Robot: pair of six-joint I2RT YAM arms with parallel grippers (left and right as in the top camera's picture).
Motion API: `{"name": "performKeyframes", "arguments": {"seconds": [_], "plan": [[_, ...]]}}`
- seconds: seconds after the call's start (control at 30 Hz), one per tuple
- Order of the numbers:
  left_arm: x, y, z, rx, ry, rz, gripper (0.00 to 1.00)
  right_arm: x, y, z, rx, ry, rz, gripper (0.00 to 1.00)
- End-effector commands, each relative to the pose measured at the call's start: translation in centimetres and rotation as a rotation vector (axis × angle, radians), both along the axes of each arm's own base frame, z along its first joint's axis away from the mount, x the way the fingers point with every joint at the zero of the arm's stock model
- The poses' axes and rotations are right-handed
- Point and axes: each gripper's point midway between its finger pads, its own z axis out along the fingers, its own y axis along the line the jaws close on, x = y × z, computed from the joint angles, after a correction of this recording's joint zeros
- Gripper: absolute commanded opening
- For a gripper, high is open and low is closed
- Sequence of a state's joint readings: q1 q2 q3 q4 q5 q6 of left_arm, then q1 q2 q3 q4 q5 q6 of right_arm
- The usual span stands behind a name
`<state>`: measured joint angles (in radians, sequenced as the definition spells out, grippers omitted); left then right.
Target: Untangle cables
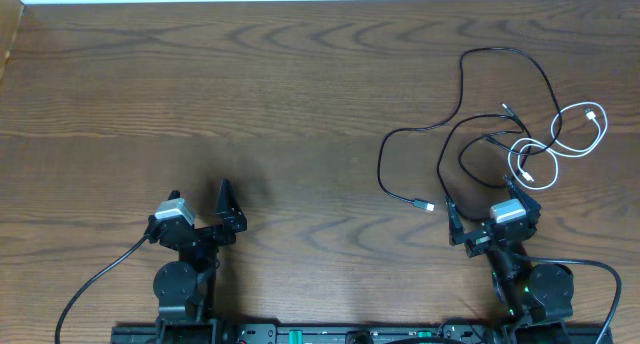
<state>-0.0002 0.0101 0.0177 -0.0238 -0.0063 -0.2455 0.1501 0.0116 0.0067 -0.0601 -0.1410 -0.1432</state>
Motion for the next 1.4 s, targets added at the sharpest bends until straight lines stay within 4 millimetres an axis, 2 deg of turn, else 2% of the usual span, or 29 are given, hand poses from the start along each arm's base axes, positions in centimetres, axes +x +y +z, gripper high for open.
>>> {"name": "performKeyframes", "arguments": {"seconds": [0.0, 0.4, 0.63, 0.83, 0.97, 1.37], "plan": [[-0.2, 0.7, -1.6, 0.021, 0.052, 0.038, 0.98, -0.1, 0.1, 0.0, -0.011, -0.006, 0.004, 0.99], [-0.2, 0.7, -1.6, 0.021, 0.055, 0.038, 0.98, 0.0, 0.1, 0.2, -0.01, -0.012, 0.004, 0.99], [-0.2, 0.7, -1.6, 0.021, 0.055, 0.038, 0.98, 0.0, 0.1, 1.5, -0.001, -0.067, 0.003, 0.99], [-0.2, 0.7, -1.6, 0.021, 0.055, 0.038, 0.98, 0.0, 0.1, 1.0, -0.005, -0.045, 0.003, 0.99], [-0.2, 0.7, -1.6, 0.021, 0.055, 0.038, 0.98, 0.0, 0.0, 0.0, -0.011, -0.004, 0.002, 0.99], [-0.2, 0.7, -1.6, 0.021, 0.055, 0.038, 0.98, 0.0, 0.0, 0.0, -0.011, -0.005, 0.001, 0.99]]}}
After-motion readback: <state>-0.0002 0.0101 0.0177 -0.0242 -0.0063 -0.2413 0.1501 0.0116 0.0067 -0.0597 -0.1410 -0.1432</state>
